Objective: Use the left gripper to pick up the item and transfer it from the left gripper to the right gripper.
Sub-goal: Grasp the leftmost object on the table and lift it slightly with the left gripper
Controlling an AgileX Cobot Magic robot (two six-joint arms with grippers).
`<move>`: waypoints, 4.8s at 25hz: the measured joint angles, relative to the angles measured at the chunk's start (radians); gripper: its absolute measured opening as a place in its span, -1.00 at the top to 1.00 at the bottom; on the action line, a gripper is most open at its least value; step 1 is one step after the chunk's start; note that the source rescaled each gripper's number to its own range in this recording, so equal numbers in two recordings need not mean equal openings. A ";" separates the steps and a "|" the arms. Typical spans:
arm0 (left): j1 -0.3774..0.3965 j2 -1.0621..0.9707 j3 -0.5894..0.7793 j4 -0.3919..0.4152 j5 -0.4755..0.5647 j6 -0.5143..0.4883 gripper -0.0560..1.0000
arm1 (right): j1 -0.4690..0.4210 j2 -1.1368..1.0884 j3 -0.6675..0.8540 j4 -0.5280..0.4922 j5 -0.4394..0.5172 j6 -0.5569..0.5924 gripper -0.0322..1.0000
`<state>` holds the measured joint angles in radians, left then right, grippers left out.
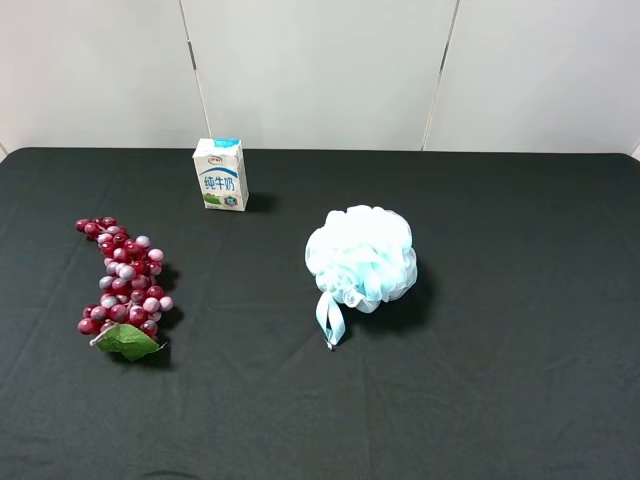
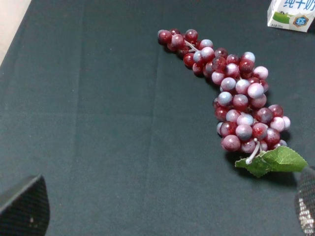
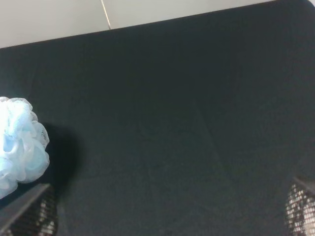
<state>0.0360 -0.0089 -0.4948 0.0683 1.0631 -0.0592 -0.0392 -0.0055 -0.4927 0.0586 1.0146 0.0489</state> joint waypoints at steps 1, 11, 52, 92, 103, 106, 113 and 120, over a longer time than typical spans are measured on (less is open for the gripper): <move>0.000 0.000 0.000 0.000 0.000 0.000 -1.00 | 0.000 0.000 0.000 0.000 0.000 0.000 -1.00; 0.000 0.000 0.000 0.000 0.000 0.000 -1.00 | 0.000 0.000 0.000 0.000 0.000 0.000 -1.00; -0.080 1.178 -0.240 -0.126 -0.226 -0.068 -1.00 | 0.000 0.000 0.000 0.000 0.000 0.000 -1.00; -0.354 1.773 -0.242 -0.139 -0.619 -0.260 -1.00 | 0.000 0.000 0.000 0.000 0.000 0.000 -1.00; -0.354 1.791 -0.242 -0.136 -0.698 -0.265 -1.00 | 0.000 0.000 0.000 0.001 0.000 0.000 -1.00; -0.354 1.814 -0.244 -0.134 -0.705 -0.273 -0.99 | 0.000 0.000 0.000 0.001 0.000 0.000 -1.00; -0.354 1.816 -0.246 -0.119 -0.699 -0.275 -0.23 | 0.000 0.000 0.000 0.001 0.000 0.000 -1.00; -0.354 1.818 -0.246 -0.120 -0.700 -0.275 0.70 | 0.000 0.000 0.000 0.001 0.000 0.000 -1.00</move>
<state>-0.3177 1.8092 -0.7404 -0.0516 0.3628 -0.3346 -0.0392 -0.0055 -0.4927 0.0596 1.0149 0.0489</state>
